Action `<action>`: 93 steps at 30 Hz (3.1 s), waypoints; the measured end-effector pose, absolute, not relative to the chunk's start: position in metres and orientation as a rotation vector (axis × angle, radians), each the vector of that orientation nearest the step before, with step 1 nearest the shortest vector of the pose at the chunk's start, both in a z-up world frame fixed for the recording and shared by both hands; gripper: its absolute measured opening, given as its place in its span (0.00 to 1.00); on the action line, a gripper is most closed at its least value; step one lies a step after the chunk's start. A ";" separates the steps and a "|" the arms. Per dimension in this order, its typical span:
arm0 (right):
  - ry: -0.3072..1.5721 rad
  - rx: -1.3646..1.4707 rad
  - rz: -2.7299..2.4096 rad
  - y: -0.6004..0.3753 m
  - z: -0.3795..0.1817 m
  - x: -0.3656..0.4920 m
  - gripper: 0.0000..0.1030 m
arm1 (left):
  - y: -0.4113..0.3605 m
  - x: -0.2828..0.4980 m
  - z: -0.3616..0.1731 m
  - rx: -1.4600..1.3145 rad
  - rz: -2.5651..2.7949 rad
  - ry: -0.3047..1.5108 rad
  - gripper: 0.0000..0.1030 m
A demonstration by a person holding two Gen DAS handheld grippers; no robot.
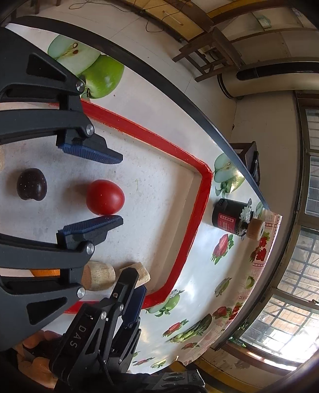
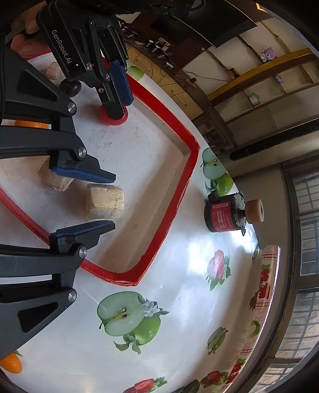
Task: Organize fruits
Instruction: 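Carry the tomato and block into the tray and open both grippers, then withdraw both open grippers from the tray toward the remaining fruits, then grasp an orange with the right gripper while the left grasps a beige block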
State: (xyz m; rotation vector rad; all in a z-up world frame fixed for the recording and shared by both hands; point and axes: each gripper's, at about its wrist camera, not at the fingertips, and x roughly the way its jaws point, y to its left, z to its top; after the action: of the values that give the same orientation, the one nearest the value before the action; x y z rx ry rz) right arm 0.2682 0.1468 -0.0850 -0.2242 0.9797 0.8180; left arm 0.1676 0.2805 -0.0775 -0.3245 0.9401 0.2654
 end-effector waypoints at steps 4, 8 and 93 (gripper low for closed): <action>0.956 -0.229 0.814 0.140 -0.076 0.263 0.40 | 0.281 0.163 -0.077 -0.337 0.272 0.942 0.44; 0.930 -0.214 0.816 0.127 -0.062 0.255 0.43 | 0.276 0.156 -0.073 -0.327 0.277 0.942 0.46; 0.958 0.040 0.518 -0.187 -0.084 0.207 0.36 | -0.046 0.148 -0.086 -0.133 -0.328 1.059 0.31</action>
State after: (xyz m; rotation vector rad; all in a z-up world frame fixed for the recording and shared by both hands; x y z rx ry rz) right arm 0.2075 -0.1874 -0.0842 0.0398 0.9576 0.5180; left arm 0.1483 -0.0459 -0.0858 -0.1328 1.0586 -0.3278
